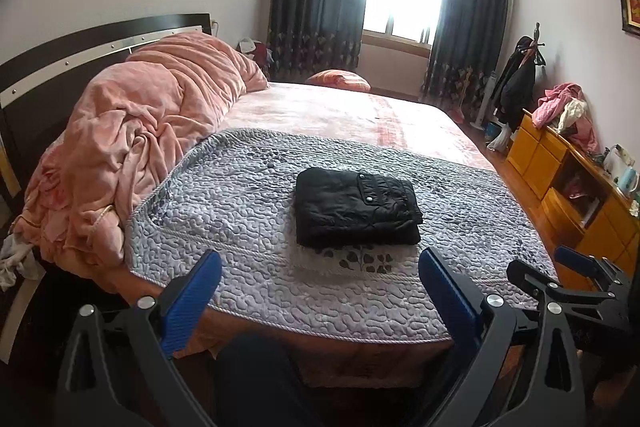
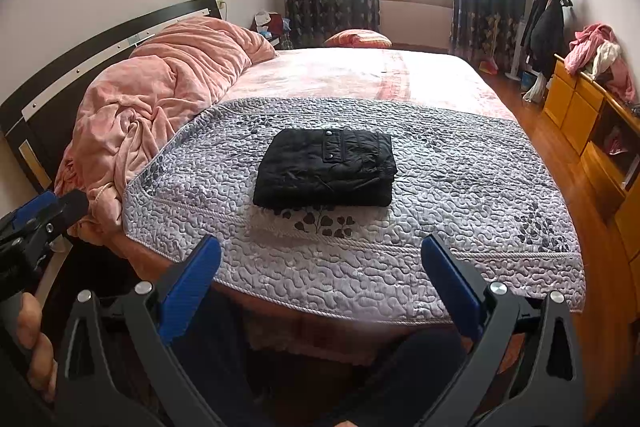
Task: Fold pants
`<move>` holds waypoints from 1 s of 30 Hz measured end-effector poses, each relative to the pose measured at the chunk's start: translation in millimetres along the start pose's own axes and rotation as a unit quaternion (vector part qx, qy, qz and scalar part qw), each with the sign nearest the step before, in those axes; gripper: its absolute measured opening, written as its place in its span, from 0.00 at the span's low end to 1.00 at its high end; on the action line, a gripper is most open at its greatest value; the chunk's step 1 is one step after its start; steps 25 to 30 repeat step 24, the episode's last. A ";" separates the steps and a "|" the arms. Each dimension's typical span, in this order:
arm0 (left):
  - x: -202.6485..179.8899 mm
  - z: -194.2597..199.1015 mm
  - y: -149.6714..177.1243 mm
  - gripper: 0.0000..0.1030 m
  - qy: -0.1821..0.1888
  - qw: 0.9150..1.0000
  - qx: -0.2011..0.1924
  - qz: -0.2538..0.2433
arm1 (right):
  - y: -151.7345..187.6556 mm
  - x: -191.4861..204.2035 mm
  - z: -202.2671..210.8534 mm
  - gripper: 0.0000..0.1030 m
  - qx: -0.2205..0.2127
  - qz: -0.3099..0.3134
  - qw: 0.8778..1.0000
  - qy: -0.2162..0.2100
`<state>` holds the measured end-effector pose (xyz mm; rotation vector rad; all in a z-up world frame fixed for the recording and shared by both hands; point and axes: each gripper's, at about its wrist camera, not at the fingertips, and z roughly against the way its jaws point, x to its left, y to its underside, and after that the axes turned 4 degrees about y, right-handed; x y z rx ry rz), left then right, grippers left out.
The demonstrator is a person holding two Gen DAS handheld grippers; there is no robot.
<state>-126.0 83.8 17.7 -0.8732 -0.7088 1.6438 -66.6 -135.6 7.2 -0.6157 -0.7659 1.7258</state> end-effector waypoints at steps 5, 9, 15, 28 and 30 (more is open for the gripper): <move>1.8 -1.5 -0.1 0.96 0.000 1.000 0.001 -0.001 | -3.9 -1.5 -1.7 0.97 -0.004 -0.002 1.000 0.001; 1.7 -3.8 -1.0 0.96 -0.003 1.000 0.000 -0.005 | -5.2 -2.8 -5.7 0.97 -0.002 -0.004 1.000 0.003; 1.5 -7.9 -2.7 0.96 0.003 1.000 0.004 -0.006 | -6.0 -1.8 -10.8 0.97 0.002 -0.002 1.000 0.002; 3.6 -9.5 -1.7 0.96 0.011 1.000 0.008 0.000 | -6.0 -1.3 -12.2 0.97 0.004 -0.002 1.000 0.002; 3.6 -9.5 -1.7 0.96 0.011 1.000 0.008 0.000 | -6.0 -1.3 -12.2 0.97 0.004 -0.002 1.000 0.002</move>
